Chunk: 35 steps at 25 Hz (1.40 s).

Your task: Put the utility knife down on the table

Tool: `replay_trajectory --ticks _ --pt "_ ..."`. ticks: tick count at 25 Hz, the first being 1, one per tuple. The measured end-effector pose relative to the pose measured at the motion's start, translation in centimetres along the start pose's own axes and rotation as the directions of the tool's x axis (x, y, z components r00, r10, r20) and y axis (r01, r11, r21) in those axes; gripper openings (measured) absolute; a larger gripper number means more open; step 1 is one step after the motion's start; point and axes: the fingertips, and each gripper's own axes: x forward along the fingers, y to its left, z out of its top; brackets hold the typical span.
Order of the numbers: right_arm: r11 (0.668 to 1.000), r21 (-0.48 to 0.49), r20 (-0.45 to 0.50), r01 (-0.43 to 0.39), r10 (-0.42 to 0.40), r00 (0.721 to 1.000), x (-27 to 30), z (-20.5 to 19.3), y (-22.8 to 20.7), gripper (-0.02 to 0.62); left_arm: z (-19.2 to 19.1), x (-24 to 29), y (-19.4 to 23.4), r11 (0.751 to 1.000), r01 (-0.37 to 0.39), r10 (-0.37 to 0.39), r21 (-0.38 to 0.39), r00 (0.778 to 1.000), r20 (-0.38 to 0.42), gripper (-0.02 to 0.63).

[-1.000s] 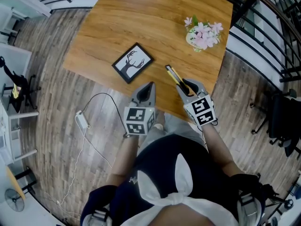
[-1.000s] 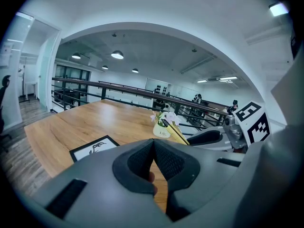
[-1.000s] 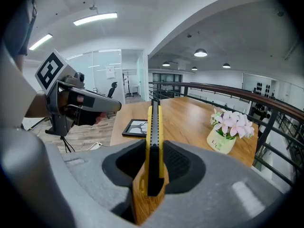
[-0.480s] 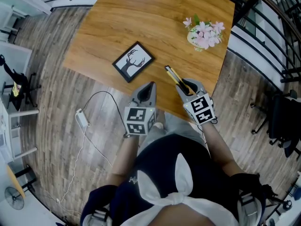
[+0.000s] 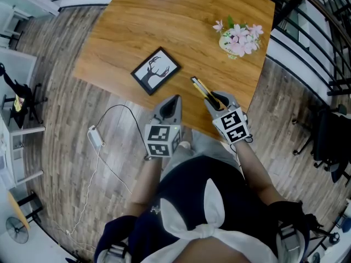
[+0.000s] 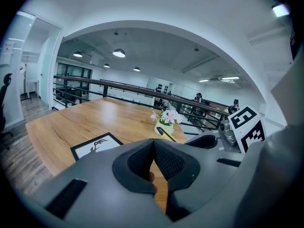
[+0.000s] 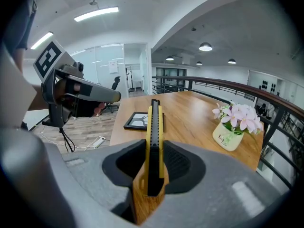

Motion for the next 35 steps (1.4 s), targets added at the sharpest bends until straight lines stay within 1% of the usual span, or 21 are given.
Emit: replay_trajectory --ticks 16,22,35 --pt "1.000 -0.018 -0.058 -0.025 0.024 0.998 1.6 -1.3 0.3 0.115 0.2 0.3 1.0 1.000 -0.006 0.006 -0.010 1.000 0.007 0.017" --pt "0.999 -0.029 -0.080 -0.039 0.036 0.996 2.4 -1.7 0.5 0.115 -0.1 0.4 1.3 1.000 -0.009 0.009 -0.019 1.000 -0.012 0.017" --pt "0.997 -0.045 -0.122 -0.070 0.064 0.991 4.0 -2.8 1.0 0.115 -0.3 0.5 2.4 0.999 -0.022 0.021 -0.035 1.000 -0.013 0.017"
